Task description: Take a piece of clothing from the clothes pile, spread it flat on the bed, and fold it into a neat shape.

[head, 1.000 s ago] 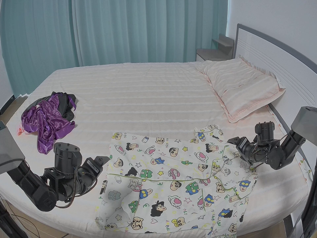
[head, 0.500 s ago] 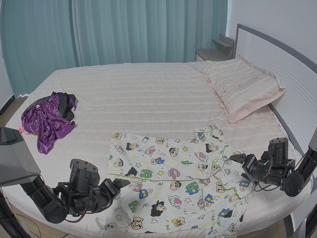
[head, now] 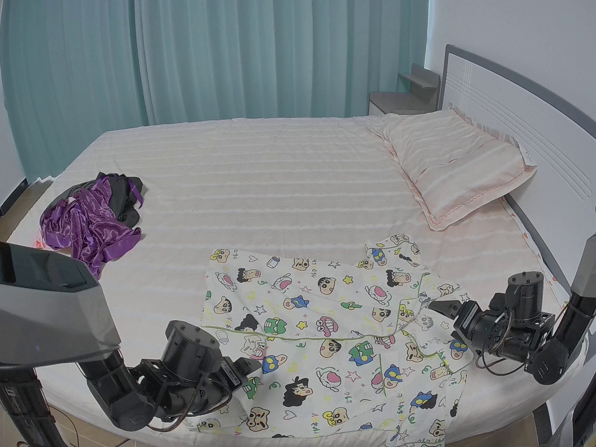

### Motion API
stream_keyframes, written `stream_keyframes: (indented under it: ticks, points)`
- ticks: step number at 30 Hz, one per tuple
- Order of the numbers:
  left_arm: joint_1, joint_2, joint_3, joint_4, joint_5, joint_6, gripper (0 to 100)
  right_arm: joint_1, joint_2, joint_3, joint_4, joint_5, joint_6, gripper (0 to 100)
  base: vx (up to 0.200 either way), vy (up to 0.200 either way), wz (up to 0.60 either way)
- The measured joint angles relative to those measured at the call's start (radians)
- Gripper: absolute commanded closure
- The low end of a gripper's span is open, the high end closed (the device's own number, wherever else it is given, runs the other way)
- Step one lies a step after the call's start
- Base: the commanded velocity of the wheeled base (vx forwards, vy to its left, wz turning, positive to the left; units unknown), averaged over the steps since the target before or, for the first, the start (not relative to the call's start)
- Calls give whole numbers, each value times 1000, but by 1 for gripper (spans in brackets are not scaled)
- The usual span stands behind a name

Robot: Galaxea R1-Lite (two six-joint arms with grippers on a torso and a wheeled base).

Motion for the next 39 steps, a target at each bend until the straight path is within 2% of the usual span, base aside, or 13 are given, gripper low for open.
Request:
stream_keyframes:
  ticks: [5, 16, 17, 21, 30, 39]
  points:
    - [-65, 59, -47, 6, 96, 14, 0, -3, 3, 19, -24, 0, -6, 0, 0, 0, 0]
    - [-87, 101, -97, 68, 104, 22, 0, -7, 3, 26, -27, 3, -8, 0, 0, 0, 0]
    - [-85, 102, -99, 68, 104, 22, 100, -7, 3, 26, -26, 3, -8, 0, 0, 0, 0]
    - [-74, 103, -102, 94, 108, 20, 100, -7, 4, 26, -26, 3, -8, 0, 0, 0, 0]
    - [13, 76, -110, 119, 146, 26, 100, -8, 5, 26, -26, 4, -6, 0, 0, 0, 0]
    - [82, 27, -101, 116, 148, 150, 100, -8, 5, 27, -26, 4, -6, 0, 0, 0, 0]
